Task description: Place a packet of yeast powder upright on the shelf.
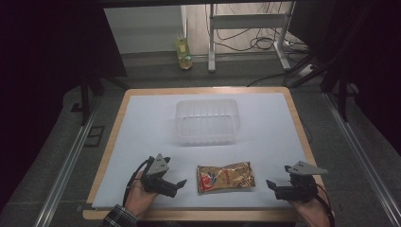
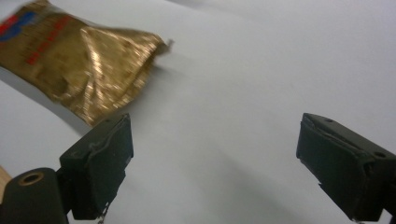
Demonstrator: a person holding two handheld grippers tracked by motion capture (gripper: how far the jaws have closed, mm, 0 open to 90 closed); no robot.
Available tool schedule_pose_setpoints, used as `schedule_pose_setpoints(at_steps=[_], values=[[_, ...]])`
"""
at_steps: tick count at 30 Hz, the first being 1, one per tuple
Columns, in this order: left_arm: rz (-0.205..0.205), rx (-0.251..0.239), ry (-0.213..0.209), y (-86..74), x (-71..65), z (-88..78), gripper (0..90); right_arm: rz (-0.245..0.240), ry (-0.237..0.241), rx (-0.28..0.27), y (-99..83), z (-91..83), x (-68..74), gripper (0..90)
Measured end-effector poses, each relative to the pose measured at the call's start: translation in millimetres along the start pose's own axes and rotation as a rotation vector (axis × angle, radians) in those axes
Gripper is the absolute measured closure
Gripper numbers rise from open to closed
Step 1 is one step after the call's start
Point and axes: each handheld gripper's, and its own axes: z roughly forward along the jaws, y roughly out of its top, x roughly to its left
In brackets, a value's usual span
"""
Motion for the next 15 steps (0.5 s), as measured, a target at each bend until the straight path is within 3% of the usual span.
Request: schedule_pose_setpoints(at_steps=[3, 6, 10, 15], values=[[0.014, 0.021, 0.012, -2.0, 1.6, 0.8, 0.0, 0.0, 0.049, 0.008, 0.7, 4.2, 0.8, 9.6], [0.023, 0.032, 0.007, -3.1, 0.9, 2.7, 0.0, -0.006, 0.059, 0.018, 0.3, 5.6, 1.1, 8.3], [0.053, 0.045, 0.012, -1.9, -2.7, 4.8, 0.1, -0.017, 0.048, 0.015, 0.3, 5.5, 1.9, 6.3], [0.059, 0.057, 0.019, -1.6, -4.4, 7.2, 0.3, -0.025, 0.048, 0.028, -0.8, 7.6, 1.5, 5.3]])
